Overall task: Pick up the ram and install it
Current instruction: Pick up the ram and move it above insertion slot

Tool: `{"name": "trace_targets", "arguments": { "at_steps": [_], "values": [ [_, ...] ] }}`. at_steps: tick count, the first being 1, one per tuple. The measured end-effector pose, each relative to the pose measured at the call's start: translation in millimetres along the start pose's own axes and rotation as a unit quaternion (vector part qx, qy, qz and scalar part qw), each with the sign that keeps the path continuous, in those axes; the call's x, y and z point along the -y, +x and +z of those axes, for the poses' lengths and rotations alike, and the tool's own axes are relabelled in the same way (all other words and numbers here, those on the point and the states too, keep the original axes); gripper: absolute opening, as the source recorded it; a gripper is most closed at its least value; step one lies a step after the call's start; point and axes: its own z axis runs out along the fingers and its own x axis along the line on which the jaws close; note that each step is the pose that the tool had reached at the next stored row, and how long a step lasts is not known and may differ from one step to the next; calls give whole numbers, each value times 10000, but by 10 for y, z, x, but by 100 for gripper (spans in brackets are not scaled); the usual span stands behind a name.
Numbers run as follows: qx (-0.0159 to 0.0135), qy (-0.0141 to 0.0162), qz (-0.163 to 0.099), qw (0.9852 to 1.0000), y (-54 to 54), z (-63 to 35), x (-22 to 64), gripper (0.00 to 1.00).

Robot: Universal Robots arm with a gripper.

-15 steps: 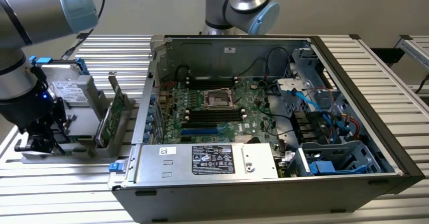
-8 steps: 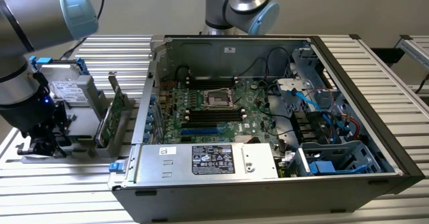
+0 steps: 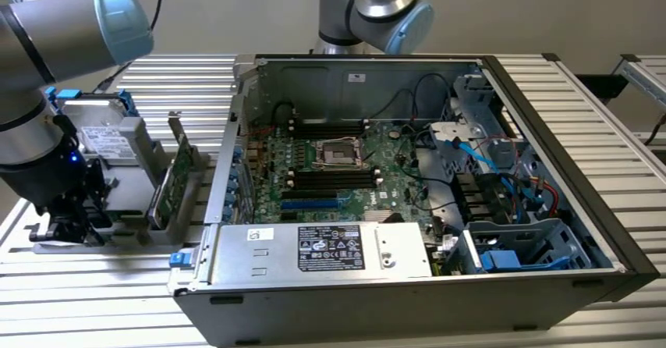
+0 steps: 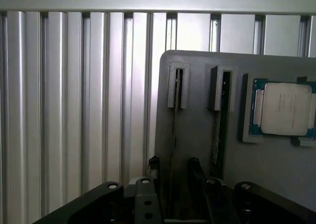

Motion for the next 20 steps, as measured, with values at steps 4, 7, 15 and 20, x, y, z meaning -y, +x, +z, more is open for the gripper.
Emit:
{"name": "trace_targets", "arguments": {
  "at_steps": [4, 7, 15, 20],
  "values": [
    [0, 0, 0, 10000, -3, 2, -3, 36],
    [0, 0, 0, 10000, -3, 3, -3, 36],
    [0, 0, 0, 10000, -3, 3, -3, 51],
    [0, 0, 0, 10000, -3, 3, -3, 36]
  ]
}}
